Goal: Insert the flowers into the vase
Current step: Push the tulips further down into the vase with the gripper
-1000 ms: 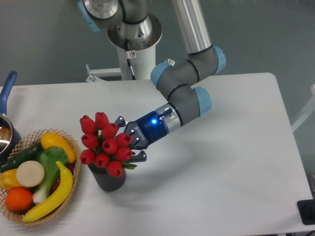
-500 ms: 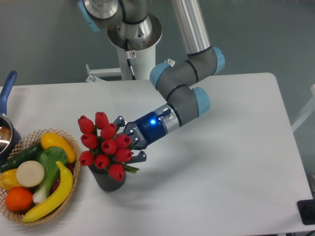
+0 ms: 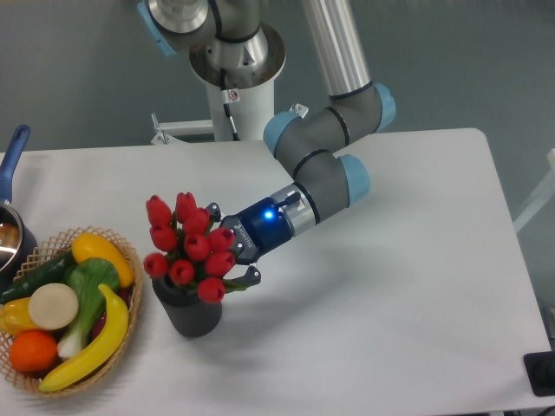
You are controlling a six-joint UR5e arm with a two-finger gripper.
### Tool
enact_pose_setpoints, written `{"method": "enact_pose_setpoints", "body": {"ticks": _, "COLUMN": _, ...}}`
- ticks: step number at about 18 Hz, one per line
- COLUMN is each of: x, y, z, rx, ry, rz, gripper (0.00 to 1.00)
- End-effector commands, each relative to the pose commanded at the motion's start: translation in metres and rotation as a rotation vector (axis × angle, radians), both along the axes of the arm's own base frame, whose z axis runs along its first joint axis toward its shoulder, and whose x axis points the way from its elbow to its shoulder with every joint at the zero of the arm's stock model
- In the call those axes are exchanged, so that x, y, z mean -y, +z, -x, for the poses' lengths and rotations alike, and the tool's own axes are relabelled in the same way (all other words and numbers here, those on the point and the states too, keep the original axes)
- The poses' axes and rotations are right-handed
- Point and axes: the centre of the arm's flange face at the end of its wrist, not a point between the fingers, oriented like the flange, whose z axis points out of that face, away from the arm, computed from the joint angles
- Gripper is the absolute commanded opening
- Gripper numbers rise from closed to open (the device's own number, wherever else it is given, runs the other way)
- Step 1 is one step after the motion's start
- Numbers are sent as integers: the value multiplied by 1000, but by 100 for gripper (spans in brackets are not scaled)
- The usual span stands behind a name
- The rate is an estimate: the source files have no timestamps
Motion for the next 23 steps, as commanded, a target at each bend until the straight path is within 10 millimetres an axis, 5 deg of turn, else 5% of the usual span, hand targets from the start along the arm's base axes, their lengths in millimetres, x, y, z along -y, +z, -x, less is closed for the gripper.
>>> {"method": "enact_pose_setpoints", "body": {"ticks": 5, "x": 0, "y": 2, "z": 0, "rx": -3, "ry": 0, "rz": -2, "gripper": 90}}
{"method": "enact_pose_setpoints", "body": {"ticks": 10, "x": 2, "y": 0, "z": -4, "rx": -8, "ry": 0, "rz": 20, "gripper": 99}}
{"method": "enact_pose_setpoints", "body": {"ticks": 17, "x": 3, "y": 0, "z": -12, "rx": -41, "ry": -1, "rz": 64, "gripper": 100}}
{"method": "enact_pose_setpoints", "body": {"ticks": 23, "x": 9, "y": 24, "z": -12, "rx": -141, "ry": 20, "rz": 125, "gripper": 100}}
